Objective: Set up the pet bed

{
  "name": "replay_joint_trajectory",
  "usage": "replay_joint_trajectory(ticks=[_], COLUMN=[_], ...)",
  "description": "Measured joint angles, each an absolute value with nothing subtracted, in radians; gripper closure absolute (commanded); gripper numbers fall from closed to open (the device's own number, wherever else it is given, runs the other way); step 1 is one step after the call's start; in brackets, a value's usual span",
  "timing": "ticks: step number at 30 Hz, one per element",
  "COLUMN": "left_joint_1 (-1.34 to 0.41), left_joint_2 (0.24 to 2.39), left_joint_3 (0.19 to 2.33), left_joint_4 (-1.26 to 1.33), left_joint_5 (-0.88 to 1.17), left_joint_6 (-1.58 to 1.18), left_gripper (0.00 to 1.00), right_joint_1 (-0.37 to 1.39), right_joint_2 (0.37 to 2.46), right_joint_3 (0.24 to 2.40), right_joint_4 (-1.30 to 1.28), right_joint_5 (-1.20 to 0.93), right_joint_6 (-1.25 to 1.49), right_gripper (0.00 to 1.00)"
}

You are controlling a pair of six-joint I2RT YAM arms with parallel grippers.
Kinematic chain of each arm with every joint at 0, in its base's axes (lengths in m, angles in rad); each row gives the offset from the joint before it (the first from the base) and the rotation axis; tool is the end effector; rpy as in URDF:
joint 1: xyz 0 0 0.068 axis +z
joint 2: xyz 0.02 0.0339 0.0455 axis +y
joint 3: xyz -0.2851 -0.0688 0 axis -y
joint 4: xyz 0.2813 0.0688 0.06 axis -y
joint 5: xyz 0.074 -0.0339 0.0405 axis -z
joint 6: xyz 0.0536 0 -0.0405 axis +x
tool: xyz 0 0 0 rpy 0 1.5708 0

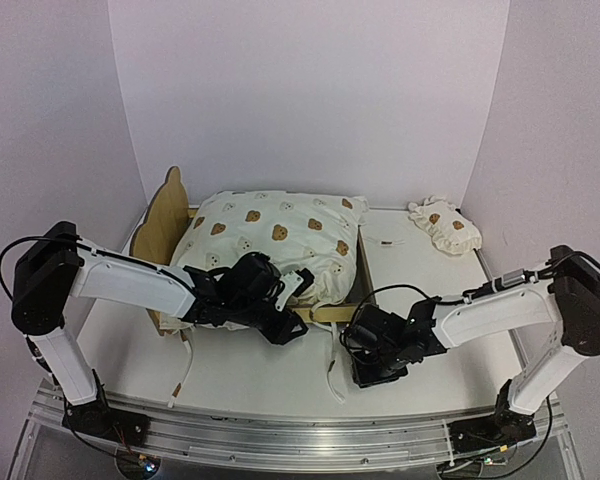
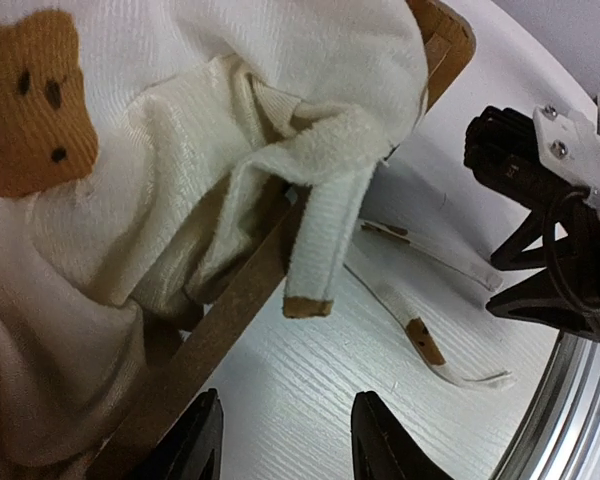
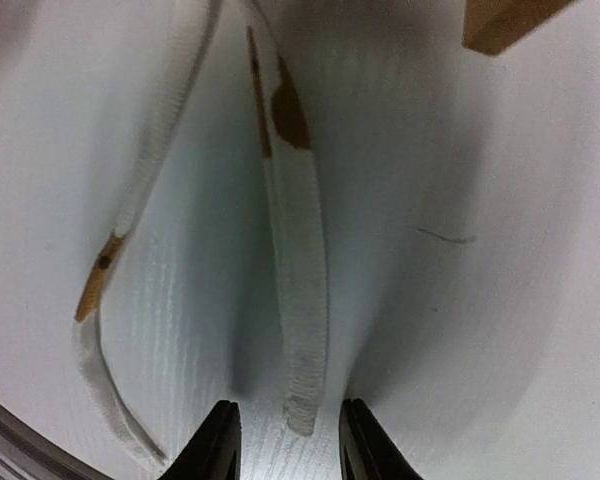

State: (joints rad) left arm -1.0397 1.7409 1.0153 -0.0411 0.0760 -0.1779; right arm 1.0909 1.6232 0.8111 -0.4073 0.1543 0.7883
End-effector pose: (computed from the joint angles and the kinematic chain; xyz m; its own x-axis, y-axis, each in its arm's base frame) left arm 0.2043 -0.3558 0.1643 -0.5029 0.5077 -0.6995 0.8113 0.5565 -0.1793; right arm 0.1531 0.2762 0.1161 -0.9099 -0.2304 -0.3450 -0.2934 0.9453 0.1424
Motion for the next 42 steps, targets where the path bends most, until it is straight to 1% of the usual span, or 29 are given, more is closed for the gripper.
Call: replay_joint_trajectory(ticks=[2,3,4,11,15,17,19,22,24,26,30,34,38,42], left_joint_1=[-1.041,-1.044,-1.046,-1.056,-1.058,-1.060,-1.060,-1.060,-1.059,-1.058,-1.058,-1.057,-1.054,-1.053], left_joint_2=[1.741,1.742,1.742,1.755,1.765,1.772,1.778,1.794,1.803,1.811,1.812,1.812,1.811,1.796], left_joint_3=[1.015,1.015,1.015,1.028,1.030,1.035,1.038,1.047,1.055,1.064,1.073,1.077,1.103,1.113], left_joint_4=[-0.021,-0.011,-0.002,0.051,0.070,0.077,0.083,0.110,0.127,0.137,0.147,0.146,0.118,0.100], left_joint_5=[0.065,0.060,0.056,0.059,0.060,0.059,0.057,0.051,0.045,0.040,0.039,0.053,0.135,0.235], left_joint_6=[-0.199,-0.211,-0.219,-0.245,-0.244,-0.244,-0.243,-0.231,-0.223,-0.217,-0.205,-0.190,-0.159,-0.143], left_gripper=[0.57,0.57,0.58,0.58,0.59,0.62,0.68,0.84,0.93,0.99,1.00,1.00,1.00,1.00], right_joint_1=[1.103,1.106,1.110,1.111,1.097,1.089,1.078,1.062,1.051,1.041,1.019,0.965,0.882,0.812], right_joint_2=[1.626,1.627,1.625,1.550,1.461,1.423,1.386,1.334,1.304,1.295,1.302,1.327,1.379,1.483], right_joint_3=[0.806,0.802,0.794,0.739,0.753,0.776,0.808,0.843,0.865,0.895,0.968,1.007,1.008,1.010], right_joint_4=[-0.394,-0.389,-0.383,-0.401,-0.455,-0.481,-0.512,-0.557,-0.589,-0.612,-0.619,-0.560,-0.461,-0.357], right_joint_5=[0.179,0.193,0.205,0.260,0.258,0.248,0.234,0.217,0.200,0.180,0.122,0.035,-0.074,-0.196], right_joint_6=[0.796,0.800,0.808,0.791,0.729,0.697,0.664,0.625,0.595,0.563,0.503,0.448,0.411,0.389], right_gripper=[0.94,0.98,1.00,1.00,1.00,1.00,1.00,1.00,1.00,1.00,1.00,1.00,1.00,1.00])
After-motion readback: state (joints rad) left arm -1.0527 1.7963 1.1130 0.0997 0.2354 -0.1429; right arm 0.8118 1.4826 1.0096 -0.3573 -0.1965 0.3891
